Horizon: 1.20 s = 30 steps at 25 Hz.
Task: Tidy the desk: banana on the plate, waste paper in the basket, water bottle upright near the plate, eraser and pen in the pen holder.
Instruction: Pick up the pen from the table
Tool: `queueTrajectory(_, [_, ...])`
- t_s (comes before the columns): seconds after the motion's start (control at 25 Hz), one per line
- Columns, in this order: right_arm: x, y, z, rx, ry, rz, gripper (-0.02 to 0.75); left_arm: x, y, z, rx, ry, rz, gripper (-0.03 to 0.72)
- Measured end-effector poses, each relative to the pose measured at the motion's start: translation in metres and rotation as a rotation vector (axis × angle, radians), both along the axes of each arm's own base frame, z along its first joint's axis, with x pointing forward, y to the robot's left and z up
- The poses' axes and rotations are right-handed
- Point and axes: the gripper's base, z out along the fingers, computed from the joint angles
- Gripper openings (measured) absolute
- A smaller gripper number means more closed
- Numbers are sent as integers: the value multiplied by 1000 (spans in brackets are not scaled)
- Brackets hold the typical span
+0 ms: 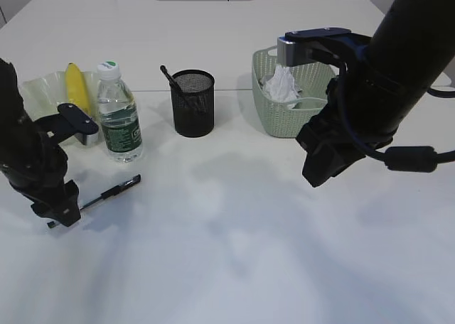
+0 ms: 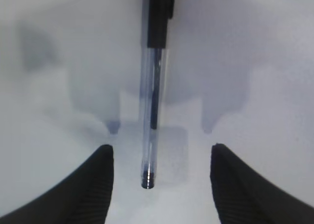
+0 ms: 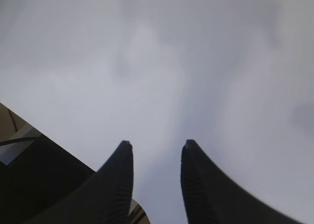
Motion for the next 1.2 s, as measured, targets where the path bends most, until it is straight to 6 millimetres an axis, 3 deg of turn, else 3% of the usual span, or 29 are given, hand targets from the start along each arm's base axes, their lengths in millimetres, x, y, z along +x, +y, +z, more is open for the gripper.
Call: queueTrajectory(1.2, [0, 2, 1, 21, 4, -4, 249, 3, -1, -23, 1, 45, 8, 435])
